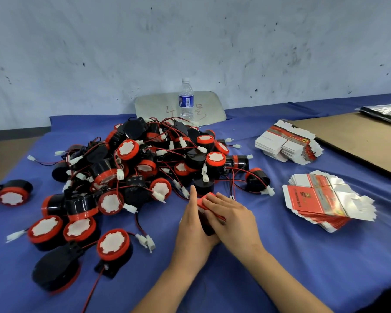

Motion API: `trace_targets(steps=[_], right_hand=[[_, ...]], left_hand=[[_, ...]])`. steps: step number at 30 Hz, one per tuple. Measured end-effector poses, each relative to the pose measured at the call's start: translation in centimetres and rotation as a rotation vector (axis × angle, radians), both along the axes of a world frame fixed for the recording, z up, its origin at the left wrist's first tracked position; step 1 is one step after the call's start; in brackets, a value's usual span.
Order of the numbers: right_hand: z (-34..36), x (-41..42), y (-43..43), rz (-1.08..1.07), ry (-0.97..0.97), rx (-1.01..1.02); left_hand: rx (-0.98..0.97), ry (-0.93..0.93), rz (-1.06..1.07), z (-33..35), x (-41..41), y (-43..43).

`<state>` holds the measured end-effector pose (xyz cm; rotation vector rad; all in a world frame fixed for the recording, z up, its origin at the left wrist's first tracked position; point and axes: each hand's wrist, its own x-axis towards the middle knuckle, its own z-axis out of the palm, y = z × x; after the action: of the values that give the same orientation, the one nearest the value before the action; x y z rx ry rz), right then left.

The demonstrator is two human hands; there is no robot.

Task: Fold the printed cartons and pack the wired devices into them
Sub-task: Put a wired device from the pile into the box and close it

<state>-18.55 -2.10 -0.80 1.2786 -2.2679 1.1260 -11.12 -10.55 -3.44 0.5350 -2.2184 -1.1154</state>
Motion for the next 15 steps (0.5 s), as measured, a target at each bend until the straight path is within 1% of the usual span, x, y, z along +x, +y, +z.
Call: trace_targets(steps=[3, 4, 7, 11, 15], right_hand=[[0.0, -0.1, -0.1, -0.001, 0.111, 0.051], [0.0, -0.2, 0.0, 0.028, 0.099, 0.101], [-0.1, -0.6, 0.8, 0.109, 0.001, 0.333], [0.8, -0.5, 1.1, 0.134, 0.026, 0.575], [2.5, -1.1, 1.4, 0.136, 0.037, 0.814]], left_hand=[[-0.015, -0.009, 0.003, 0.0, 0.0, 0.0], [-0.026, -0.02, 0.006, 0.1, 0.0, -0.1], [-0.076, -0.06, 0.016, 0.0, 0.1, -0.1], [-0.121, -0.118, 0.042, 0.0, 0.4, -0.3], [-0.103, -0.164, 0.033, 0.3, 0.1, -0.2]])
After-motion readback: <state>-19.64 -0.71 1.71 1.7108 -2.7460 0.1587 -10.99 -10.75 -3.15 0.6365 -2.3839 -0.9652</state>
